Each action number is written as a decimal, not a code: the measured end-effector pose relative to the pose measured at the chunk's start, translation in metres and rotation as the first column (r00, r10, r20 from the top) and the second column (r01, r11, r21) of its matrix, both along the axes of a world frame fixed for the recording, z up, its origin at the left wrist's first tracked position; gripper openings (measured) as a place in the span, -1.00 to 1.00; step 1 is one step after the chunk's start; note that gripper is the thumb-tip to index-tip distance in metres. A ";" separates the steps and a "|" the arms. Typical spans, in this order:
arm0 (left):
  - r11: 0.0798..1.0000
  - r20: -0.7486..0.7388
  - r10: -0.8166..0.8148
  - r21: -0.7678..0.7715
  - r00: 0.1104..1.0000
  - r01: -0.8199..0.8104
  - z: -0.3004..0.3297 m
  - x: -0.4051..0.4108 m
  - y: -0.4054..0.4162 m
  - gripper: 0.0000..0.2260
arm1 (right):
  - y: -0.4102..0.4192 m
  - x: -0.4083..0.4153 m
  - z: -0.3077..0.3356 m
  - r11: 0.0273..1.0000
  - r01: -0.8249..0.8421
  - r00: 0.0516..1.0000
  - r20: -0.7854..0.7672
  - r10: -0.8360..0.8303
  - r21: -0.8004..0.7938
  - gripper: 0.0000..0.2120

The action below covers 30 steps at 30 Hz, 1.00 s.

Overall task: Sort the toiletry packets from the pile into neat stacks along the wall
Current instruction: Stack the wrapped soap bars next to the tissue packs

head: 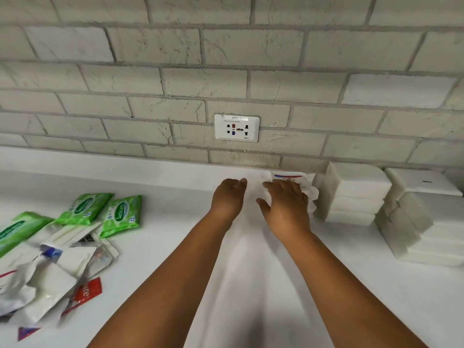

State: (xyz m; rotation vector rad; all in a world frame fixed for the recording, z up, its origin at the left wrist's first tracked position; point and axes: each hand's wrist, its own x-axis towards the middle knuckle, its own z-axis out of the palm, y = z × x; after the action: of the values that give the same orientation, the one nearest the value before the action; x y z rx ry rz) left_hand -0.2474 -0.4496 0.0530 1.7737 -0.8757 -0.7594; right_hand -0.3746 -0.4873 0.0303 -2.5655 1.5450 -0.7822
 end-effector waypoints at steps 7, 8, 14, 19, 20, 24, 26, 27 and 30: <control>0.968 -0.010 0.227 -0.111 0.974 -0.227 -0.001 0.065 0.106 -0.68 | 0.085 0.067 0.008 0.980 -0.181 0.983 0.041 0.178 0.084 -0.55; 0.959 -0.013 0.260 -0.114 0.965 -0.260 -0.003 0.076 0.123 -0.69 | 0.098 0.079 0.007 0.971 -0.215 0.976 0.046 0.212 0.100 -0.55; 0.915 0.097 0.403 -0.052 0.910 -0.400 -0.012 0.149 0.211 -0.68 | 0.168 0.149 0.003 0.911 -0.372 0.928 0.052 0.369 0.178 -0.54; 0.881 0.206 0.467 -0.031 0.860 -0.471 -0.020 0.214 0.279 -0.69 | 0.221 0.209 -0.004 0.852 -0.464 0.884 0.071 0.461 0.244 -0.54; 0.877 0.231 0.470 -0.019 0.852 -0.479 -0.022 0.225 0.291 -0.69 | 0.230 0.220 -0.005 0.837 -0.476 0.878 0.088 0.471 0.270 -0.54; 0.831 0.372 0.501 0.046 0.782 -0.554 -0.032 0.271 0.339 -0.68 | 0.266 0.269 -0.011 0.773 -0.514 0.855 0.143 0.499 0.372 -0.58; 0.807 0.461 0.488 0.085 0.741 -0.584 -0.039 0.292 0.358 -0.67 | 0.279 0.291 -0.018 0.753 -0.512 0.856 0.166 0.490 0.414 -0.62; 0.795 0.490 0.478 0.112 0.729 -0.596 -0.042 0.299 0.366 -0.65 | 0.284 0.299 -0.021 0.749 -0.505 0.860 0.170 0.482 0.430 -0.63; 0.770 0.504 0.464 0.177 0.729 -0.613 -0.052 0.317 0.384 -0.61 | 0.297 0.324 -0.029 0.756 -0.472 0.875 0.136 0.465 0.453 -0.67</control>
State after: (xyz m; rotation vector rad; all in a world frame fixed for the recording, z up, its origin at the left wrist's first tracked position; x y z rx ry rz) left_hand 0.0698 -0.0652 0.0012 2.4113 -0.4444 -0.1059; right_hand -0.0505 -0.1903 0.0018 -2.3833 0.8578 -0.3075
